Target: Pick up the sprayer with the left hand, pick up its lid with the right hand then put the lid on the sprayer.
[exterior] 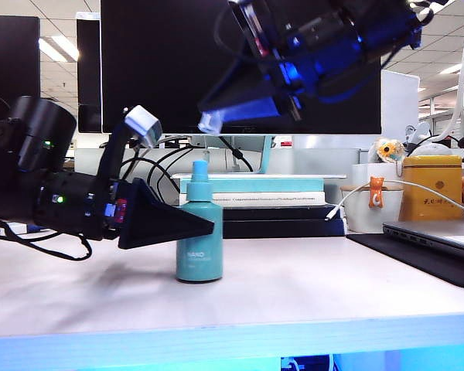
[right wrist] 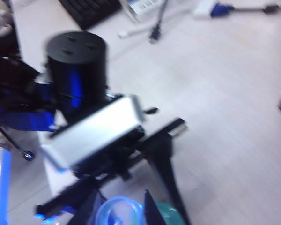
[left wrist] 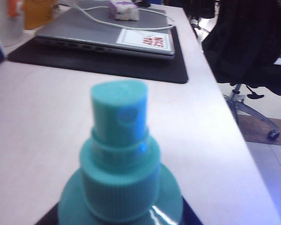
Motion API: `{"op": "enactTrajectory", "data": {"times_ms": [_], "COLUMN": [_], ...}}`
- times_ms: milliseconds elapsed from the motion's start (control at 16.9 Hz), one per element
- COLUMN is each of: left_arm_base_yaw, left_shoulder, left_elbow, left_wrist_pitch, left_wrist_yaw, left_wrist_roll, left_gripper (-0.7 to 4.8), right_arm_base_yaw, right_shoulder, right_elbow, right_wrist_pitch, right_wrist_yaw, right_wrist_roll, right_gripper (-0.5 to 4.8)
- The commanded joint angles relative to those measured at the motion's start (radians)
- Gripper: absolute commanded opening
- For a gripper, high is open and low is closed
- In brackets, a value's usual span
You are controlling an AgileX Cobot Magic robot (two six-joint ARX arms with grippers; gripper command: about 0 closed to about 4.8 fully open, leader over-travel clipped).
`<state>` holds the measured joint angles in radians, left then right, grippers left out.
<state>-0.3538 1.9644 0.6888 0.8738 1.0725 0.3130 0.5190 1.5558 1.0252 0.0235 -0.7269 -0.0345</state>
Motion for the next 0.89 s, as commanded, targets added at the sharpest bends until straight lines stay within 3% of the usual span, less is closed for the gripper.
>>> {"op": "enactTrajectory", "data": {"times_ms": [59, 890], "left_arm_base_yaw": [-0.024, -0.031], "left_shoulder": [-0.001, 0.011], "left_elbow": [0.003, 0.008], "left_wrist_pitch": [-0.013, -0.02], "left_wrist_yaw": [0.024, 0.031], "left_wrist_roll": [-0.005, 0.002], "left_gripper": [2.32, 2.32], "right_arm_base_yaw": [0.003, 0.007], "right_shoulder": [-0.003, 0.048], "right_elbow": [0.005, 0.005], "right_wrist_pitch": [-0.044, -0.093], "right_wrist_yaw": [0.037, 0.055], "right_wrist_roll": [-0.083, -0.13], "right_gripper": [1.07, 1.07]}}
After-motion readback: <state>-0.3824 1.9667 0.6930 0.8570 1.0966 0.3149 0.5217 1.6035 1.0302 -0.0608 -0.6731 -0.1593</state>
